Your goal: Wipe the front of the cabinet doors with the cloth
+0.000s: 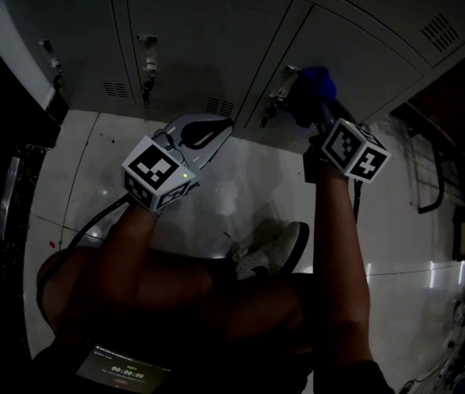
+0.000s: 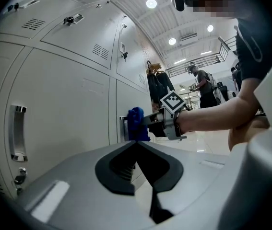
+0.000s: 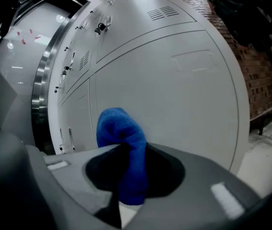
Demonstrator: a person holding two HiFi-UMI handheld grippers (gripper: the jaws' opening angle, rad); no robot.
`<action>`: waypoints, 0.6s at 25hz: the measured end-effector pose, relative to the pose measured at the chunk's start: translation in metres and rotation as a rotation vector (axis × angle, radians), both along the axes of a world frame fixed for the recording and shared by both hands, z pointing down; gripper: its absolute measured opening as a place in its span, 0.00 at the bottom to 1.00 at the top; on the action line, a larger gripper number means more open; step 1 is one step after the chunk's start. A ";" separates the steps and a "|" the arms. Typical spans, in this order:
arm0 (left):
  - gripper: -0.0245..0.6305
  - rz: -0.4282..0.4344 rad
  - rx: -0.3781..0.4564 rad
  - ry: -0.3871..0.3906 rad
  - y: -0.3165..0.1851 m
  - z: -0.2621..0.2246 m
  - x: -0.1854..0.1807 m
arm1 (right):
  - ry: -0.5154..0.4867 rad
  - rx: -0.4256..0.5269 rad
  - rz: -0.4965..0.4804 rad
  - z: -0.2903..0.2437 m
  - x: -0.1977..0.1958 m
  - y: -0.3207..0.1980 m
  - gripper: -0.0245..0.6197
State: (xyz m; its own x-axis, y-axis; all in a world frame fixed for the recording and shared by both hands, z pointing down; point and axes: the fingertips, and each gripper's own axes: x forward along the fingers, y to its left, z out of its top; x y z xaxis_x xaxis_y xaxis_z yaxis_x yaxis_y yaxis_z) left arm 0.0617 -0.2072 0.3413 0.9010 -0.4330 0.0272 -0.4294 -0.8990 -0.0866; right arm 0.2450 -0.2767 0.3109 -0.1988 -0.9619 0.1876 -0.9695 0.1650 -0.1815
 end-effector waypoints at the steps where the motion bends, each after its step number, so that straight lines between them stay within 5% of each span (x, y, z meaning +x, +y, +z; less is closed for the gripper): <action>1: 0.04 0.002 -0.002 -0.003 0.001 0.001 0.000 | -0.002 0.001 0.011 0.000 0.007 0.002 0.16; 15: 0.04 0.016 0.002 -0.036 0.009 0.008 0.005 | 0.000 -0.017 0.181 0.003 0.099 0.026 0.16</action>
State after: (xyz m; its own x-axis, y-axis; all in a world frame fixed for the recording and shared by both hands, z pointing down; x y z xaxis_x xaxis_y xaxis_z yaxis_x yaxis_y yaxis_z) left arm 0.0664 -0.1985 0.3488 0.9064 -0.4184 0.0586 -0.4113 -0.9056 -0.1031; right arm 0.3436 -0.2510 0.3144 -0.0229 -0.9787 0.2038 -0.9831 -0.0151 -0.1825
